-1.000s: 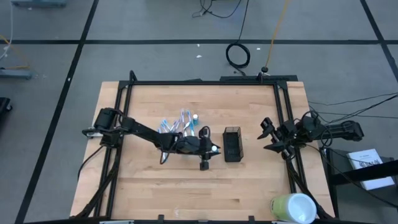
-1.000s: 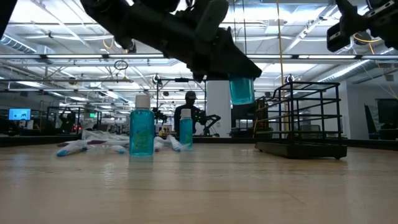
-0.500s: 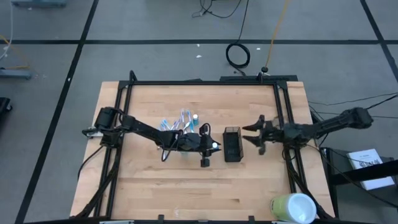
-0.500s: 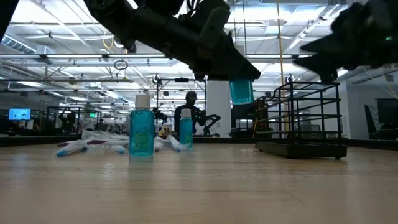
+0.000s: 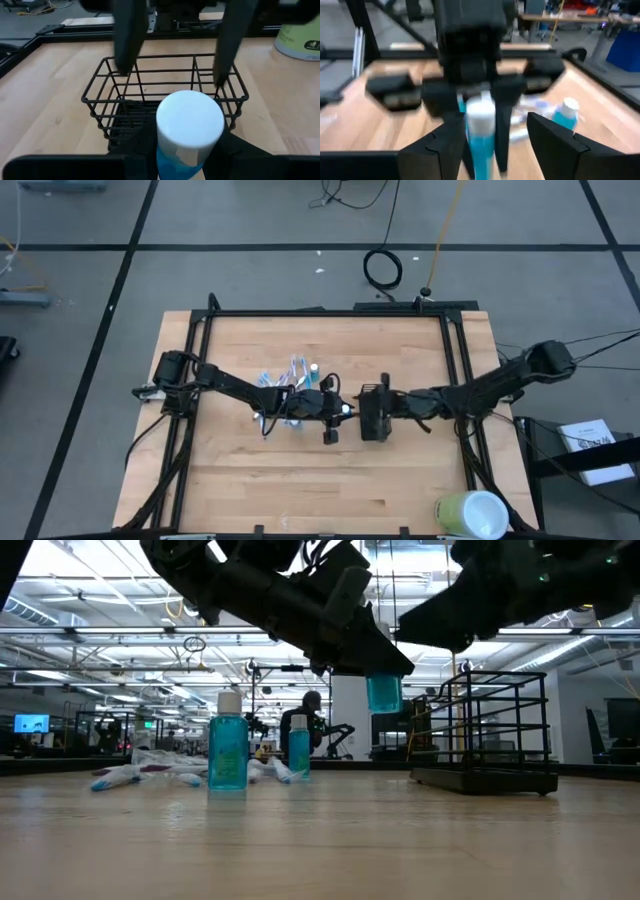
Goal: Pick & Place toothbrushing station
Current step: Put the blue mouthwash bottle into the black organizer
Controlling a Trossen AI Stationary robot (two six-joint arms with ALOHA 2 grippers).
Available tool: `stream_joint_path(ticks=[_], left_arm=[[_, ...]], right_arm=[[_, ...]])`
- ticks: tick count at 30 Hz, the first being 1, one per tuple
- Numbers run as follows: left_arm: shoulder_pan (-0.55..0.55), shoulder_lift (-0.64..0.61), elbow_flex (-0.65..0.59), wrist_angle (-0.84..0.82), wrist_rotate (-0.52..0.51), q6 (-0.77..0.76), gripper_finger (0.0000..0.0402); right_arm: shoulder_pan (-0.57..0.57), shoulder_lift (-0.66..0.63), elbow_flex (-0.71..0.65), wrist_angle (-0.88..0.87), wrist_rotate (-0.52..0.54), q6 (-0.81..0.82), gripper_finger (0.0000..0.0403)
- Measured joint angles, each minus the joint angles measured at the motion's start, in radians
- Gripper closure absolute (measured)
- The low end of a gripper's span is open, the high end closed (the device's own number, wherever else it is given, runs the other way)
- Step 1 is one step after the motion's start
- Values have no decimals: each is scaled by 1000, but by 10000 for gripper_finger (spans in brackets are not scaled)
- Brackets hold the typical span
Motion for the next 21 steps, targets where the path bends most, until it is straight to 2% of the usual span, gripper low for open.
stream_joint_path(ticks=[5,10,14,21], left_arm=[[0,0,0,-3,0,0,291],[0,0,-2,-1,0,3,291],[-1,2,-4,-11,0,3,291],[0,2,-3,1,-2,-1,291]], right_arm=[[-3,74,15,32,-1,7,162],[-2,125,40,49,0,32,157],[-2,154,52,60,-3,30,176],[-3,144,53,64,-4,19,236]])
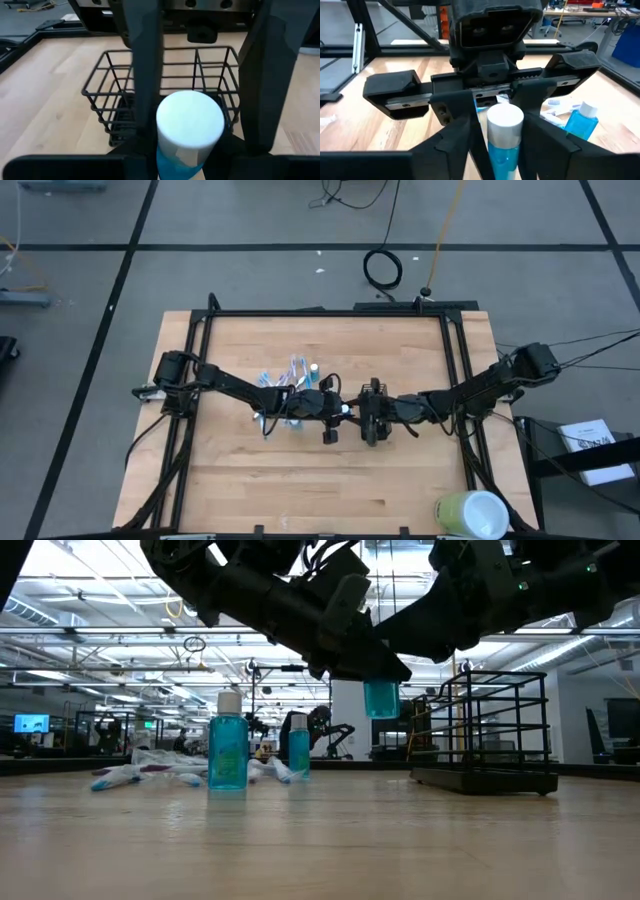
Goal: Pick & Place toothbrushing station
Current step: Put the blue mouthwash bottle into the black organizer
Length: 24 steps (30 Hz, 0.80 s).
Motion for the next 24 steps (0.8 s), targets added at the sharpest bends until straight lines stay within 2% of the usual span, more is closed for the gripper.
stream_joint_path(ticks=[8,16,20,24], left_arm=[[0,-1,2,-2,-1,-3,291],[-2,-1,2,-6,-9,-2,286],[-13,-14,4,-24,-18,-1,253],[-26,-37,7,-25,-20,5,205]], right_arm=[[-18,0,1,0,-1,-11,321],[-20,0,1,0,5,-11,323],[-19,-36,1,-23,40,-21,323],[-18,-128,1,-71,47,-47,323]])
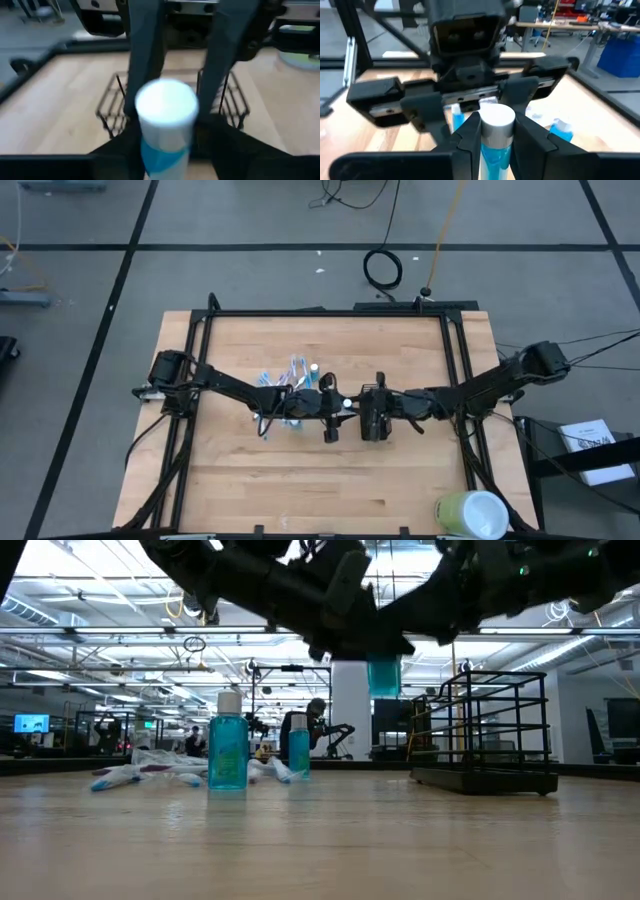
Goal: Pick & Place toothbrushing station
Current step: Put the blue mouthwash bottle into the black organizer
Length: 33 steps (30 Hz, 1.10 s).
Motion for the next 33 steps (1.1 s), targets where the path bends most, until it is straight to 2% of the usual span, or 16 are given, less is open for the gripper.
stream_joint_path(ticks=[4,9,12,20,25,28,33], left_arm=[[-2,-22,0,-16,1,0,168],[-3,-38,-1,-26,3,-8,139],[-3,-37,-3,-34,4,-8,128],[-4,-35,-5,-49,8,-11,119],[-5,-35,-5,-57,8,-10,119],[-3,-35,-5,-57,7,-10,119],[-3,-35,-5,-57,4,-10,119]], right_arm=[[0,-95,0,-87,8,0,323],[2,-202,0,-198,25,5,323],[14,-257,0,-266,39,16,323],[91,-381,-1,-427,156,56,323],[152,-395,-1,-478,162,120,323],[184,-380,-6,-506,222,149,323],[198,-353,-94,-406,274,220,323]])
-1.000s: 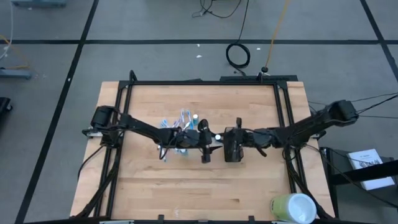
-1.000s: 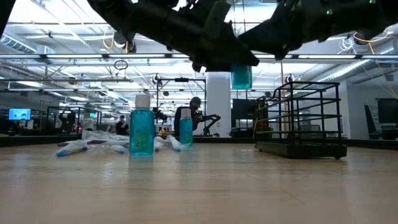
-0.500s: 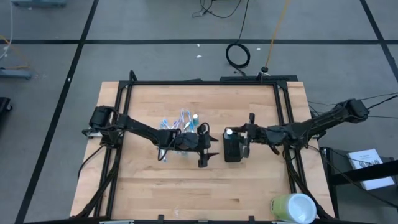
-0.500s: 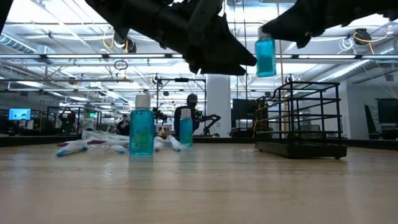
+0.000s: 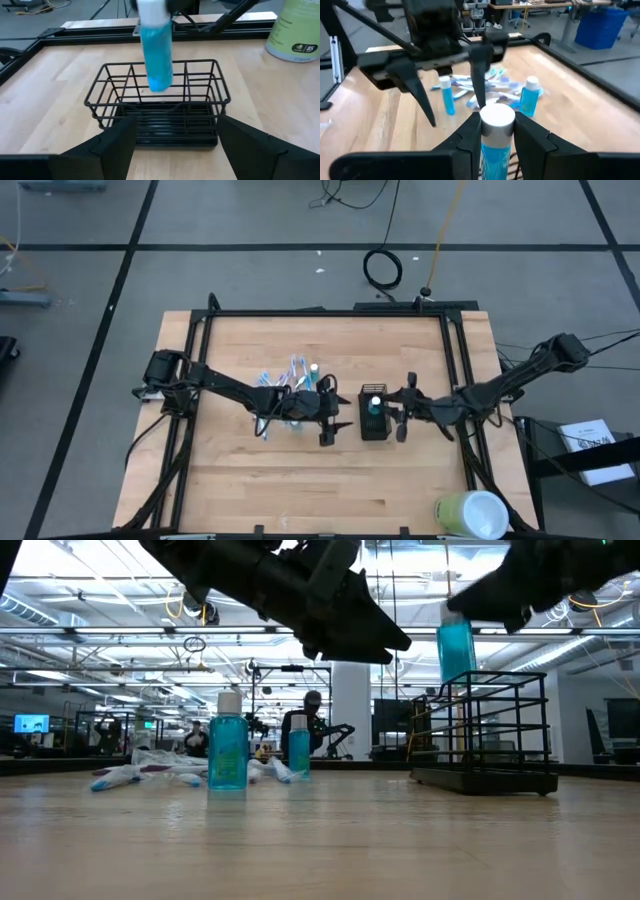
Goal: Pick & Place toothbrushing station
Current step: Put the blue mouthwash bottle into the black organizer
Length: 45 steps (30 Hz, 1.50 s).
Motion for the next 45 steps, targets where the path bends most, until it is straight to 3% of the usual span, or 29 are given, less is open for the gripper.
stream_joint_path(ticks=[7,12,22,31,39,45], left_arm=[[1,0,0,1,0,0,119],[4,0,0,11,-1,0,119],[8,0,0,11,-2,0,119],[8,0,0,10,-2,0,119],[8,0,0,10,-2,0,119],[8,0,0,10,-2,0,119]], right_arm=[[-3,55,-166,306,2,35,323],[-3,111,-225,431,1,43,323],[-31,239,-229,459,0,95,323],[-34,271,-228,484,0,97,321],[-33,271,-228,481,-4,113,238],[-33,271,-228,480,-4,127,219]])
